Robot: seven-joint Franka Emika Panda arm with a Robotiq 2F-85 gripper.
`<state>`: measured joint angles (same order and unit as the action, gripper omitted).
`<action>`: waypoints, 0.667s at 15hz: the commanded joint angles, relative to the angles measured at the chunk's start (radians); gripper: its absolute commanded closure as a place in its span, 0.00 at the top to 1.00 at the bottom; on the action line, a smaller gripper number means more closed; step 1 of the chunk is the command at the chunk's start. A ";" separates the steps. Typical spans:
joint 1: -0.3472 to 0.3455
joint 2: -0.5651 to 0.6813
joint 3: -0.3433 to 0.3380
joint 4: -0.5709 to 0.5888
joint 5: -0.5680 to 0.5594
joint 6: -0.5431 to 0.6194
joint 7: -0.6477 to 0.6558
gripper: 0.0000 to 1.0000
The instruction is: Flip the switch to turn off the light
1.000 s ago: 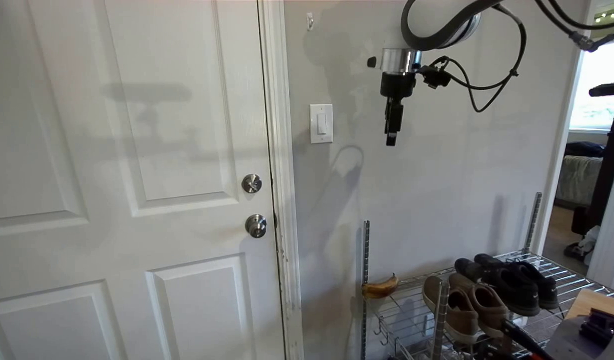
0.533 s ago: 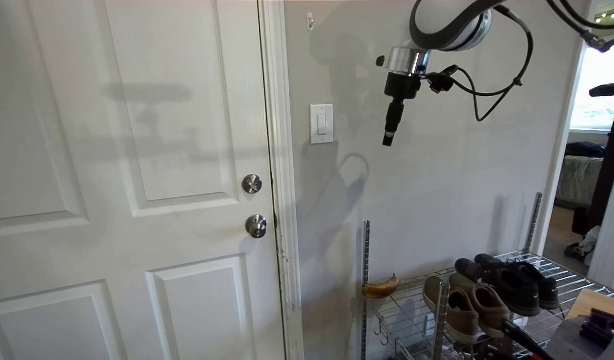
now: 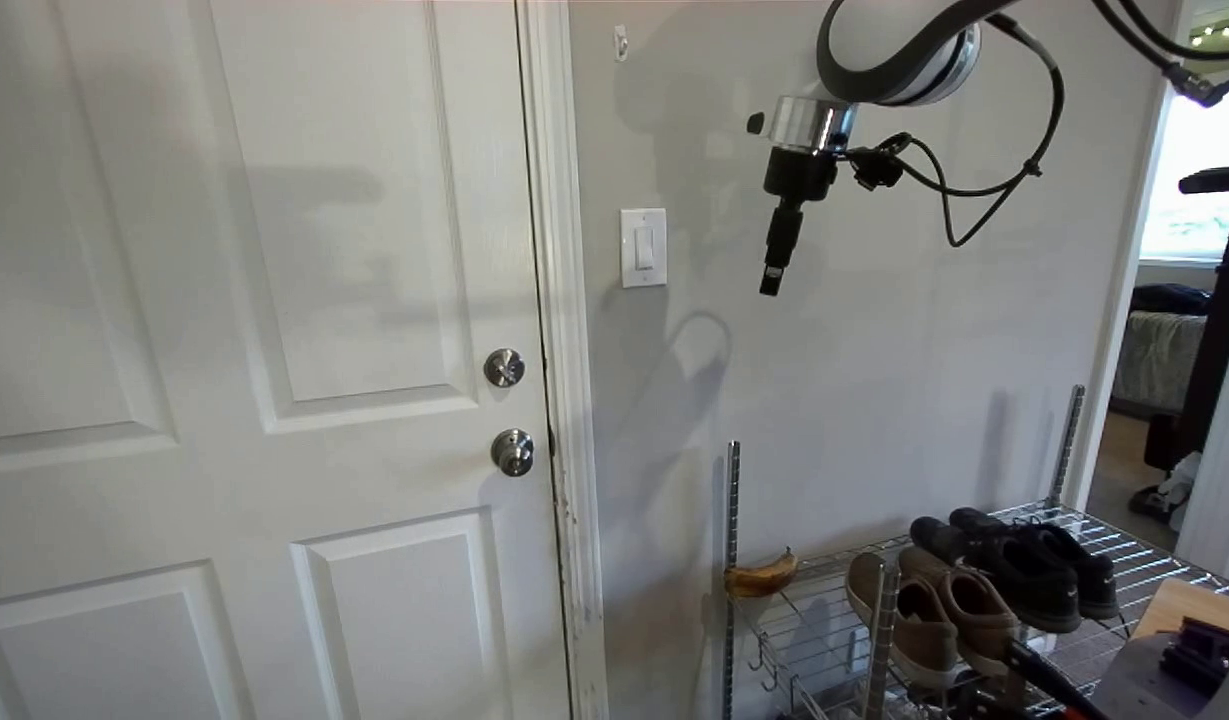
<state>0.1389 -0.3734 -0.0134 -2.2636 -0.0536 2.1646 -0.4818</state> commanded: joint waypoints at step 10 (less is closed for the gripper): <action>0.102 0.257 -0.003 0.059 0.257 0.424 -0.126 1.00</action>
<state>0.2232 -0.2046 -0.0131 -2.2549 0.1010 2.5139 -0.5235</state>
